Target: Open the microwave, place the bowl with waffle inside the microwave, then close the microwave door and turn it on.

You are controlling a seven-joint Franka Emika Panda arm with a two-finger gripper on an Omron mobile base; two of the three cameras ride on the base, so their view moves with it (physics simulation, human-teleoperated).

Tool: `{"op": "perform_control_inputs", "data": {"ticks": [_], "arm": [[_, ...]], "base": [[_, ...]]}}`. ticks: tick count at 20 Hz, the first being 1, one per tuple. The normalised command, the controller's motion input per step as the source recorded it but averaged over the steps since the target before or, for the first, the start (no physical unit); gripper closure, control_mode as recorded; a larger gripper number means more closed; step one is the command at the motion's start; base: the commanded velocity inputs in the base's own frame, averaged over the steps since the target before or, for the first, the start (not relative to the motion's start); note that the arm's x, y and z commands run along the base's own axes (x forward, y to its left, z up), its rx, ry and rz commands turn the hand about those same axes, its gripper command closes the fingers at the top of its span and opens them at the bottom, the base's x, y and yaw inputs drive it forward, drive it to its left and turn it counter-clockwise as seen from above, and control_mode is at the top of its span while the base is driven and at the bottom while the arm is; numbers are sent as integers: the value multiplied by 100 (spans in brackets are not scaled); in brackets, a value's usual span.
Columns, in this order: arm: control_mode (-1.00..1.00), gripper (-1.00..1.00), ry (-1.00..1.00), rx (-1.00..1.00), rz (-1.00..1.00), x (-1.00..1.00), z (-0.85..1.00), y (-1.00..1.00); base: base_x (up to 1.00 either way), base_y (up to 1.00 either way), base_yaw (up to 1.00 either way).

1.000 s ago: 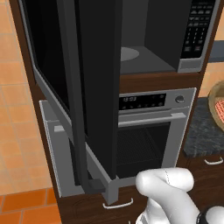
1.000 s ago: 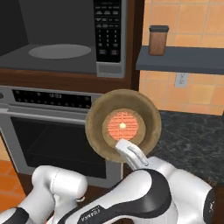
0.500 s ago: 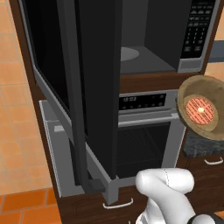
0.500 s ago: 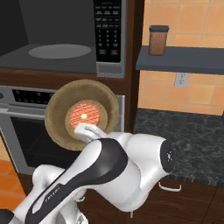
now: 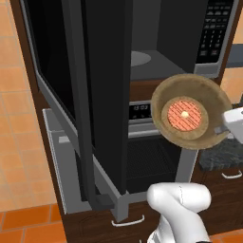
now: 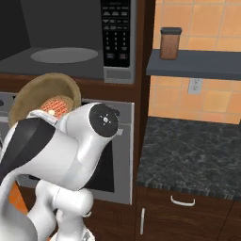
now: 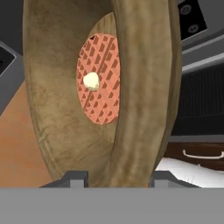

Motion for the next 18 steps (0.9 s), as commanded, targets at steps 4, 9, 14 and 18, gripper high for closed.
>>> {"op": "perform_control_inputs", "data": {"ticks": [4, 9, 14, 18], "arm": [[-100, 100, 0, -6, -8, 0, 30, 80], [-100, 100, 10, 2, -14, 0, 27, 41], [-100, 100, 19, 13, -18, 2, 9, 26], [-100, 100, 14, 21, -17, 9, 8, 19]], "base": [[0, 0, 0], [0, 0, 0], [0, 0, 0], [0, 0, 0]]}}
